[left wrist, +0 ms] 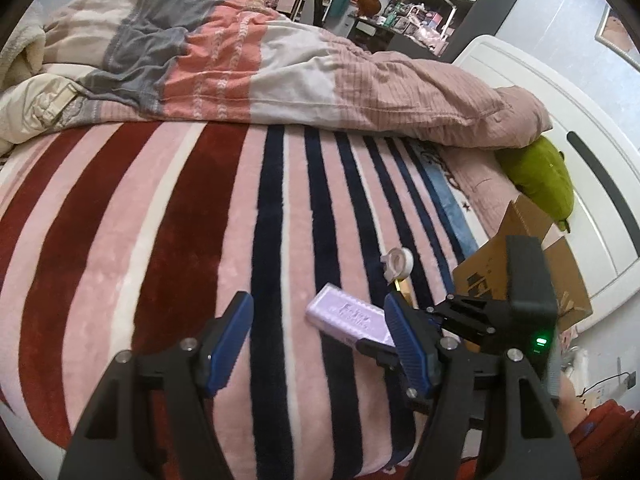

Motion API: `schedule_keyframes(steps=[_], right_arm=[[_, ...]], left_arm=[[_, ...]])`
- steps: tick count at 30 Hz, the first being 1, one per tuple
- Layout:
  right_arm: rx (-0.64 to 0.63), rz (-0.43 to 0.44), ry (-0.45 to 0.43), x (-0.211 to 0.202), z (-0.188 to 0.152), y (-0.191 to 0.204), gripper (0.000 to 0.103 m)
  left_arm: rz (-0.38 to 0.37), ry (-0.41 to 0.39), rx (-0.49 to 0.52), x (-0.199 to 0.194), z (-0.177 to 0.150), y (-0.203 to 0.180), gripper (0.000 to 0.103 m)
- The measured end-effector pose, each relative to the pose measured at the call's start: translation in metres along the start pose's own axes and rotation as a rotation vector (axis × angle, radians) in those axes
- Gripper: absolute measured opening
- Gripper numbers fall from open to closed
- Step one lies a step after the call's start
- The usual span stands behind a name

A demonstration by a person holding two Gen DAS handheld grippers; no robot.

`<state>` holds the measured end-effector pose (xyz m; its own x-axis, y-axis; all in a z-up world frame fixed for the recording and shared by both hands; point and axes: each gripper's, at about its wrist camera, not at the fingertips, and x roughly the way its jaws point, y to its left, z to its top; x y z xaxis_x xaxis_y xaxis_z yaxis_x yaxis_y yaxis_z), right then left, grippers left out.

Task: Organize rigid objects
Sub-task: 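Lift the lilac box into the cardboard box and open the right gripper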

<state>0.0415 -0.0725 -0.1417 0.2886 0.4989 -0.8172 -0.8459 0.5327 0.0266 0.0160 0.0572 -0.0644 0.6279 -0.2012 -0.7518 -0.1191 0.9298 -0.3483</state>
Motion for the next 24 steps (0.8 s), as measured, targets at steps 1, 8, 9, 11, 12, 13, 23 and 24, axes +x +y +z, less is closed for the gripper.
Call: schedule_keyframes(steps=[1,8,9,11,12,13,23,24], right_arm=[[0.020,-0.004,0.004,0.006,-0.005,-0.003,0.035],[0.074,-0.012,0.028,0.026,-0.023,-0.009,0.035],[0.067,-0.022,0.022,0.026,-0.023,-0.006,0.033],[0.038,-0.044,0.001,0.019,-0.020,-0.001,0.033],[0.021,-0.041,-0.011,0.014,-0.018,0.001,0.033],[0.013,-0.028,-0.027,0.007,-0.015,0.003,0.033],[-0.067,0.047,-0.204,-0.097,0.009,0.010,0.033],[-0.065,0.042,-0.219,-0.106,0.009,0.007,0.033]], left_arm=[[0.004,0.002,-0.003,0.000,-0.002,0.001,0.065],[0.020,0.012,-0.010,-0.003,-0.006,0.003,0.065],[0.021,0.015,-0.007,-0.004,-0.006,0.003,0.065],[0.011,0.018,-0.004,-0.004,-0.005,0.000,0.065],[0.000,0.018,-0.002,-0.004,-0.005,-0.002,0.065],[-0.010,0.017,0.003,-0.005,-0.004,-0.004,0.065],[-0.209,-0.029,0.067,-0.019,0.031,-0.058,0.064],[-0.235,-0.025,0.076,-0.017,0.036,-0.066,0.064]])
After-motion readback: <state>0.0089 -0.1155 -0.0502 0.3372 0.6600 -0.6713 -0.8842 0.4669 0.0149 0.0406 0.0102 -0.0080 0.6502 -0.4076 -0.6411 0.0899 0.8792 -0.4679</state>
